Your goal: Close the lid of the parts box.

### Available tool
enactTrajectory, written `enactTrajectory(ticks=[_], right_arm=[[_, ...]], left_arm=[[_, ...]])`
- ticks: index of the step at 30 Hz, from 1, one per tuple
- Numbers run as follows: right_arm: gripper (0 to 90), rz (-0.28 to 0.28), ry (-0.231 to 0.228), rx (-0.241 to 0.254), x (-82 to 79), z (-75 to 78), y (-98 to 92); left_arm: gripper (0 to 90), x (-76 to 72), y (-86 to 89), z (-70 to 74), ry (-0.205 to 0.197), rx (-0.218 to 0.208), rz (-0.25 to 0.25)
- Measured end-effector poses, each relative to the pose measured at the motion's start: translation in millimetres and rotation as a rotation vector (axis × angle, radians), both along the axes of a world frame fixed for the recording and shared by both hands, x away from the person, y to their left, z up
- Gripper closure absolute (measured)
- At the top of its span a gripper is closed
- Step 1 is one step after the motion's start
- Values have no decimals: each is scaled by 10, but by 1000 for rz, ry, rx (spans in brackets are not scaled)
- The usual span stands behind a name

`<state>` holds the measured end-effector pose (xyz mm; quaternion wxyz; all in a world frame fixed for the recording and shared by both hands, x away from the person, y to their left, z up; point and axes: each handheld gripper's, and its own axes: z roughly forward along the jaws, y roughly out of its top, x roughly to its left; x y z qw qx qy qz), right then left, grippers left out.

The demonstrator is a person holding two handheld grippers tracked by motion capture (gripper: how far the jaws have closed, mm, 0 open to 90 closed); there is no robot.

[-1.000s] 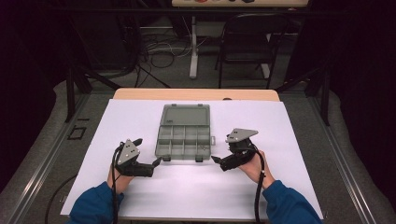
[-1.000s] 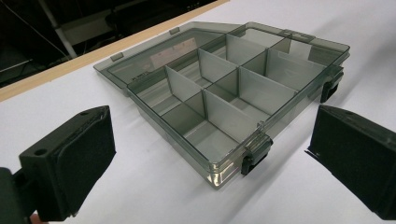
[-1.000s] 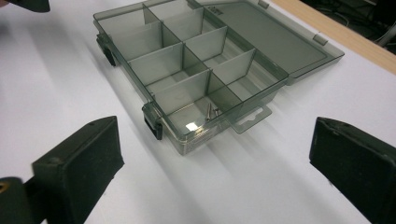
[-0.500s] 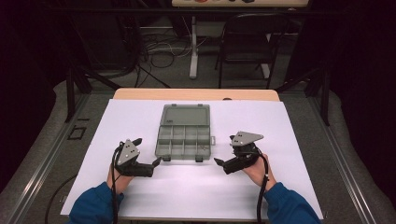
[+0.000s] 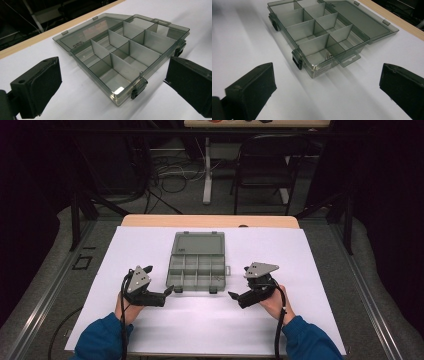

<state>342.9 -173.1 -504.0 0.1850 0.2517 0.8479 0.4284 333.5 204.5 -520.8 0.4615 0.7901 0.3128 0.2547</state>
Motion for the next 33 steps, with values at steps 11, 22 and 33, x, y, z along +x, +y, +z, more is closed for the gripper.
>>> enactTrajectory(ticks=[11,22,33], right_arm=[[0,6,14,-5,17,-17,-2],[0,13,7,-4,-5,-13,5],[0,17,15,-10,12,-4,-3]], left_arm=[[0,227,-143,118,49,19,8],[0,523,-466,85,106,59,-24],[1,643,-600,-74,136,110,-43]])
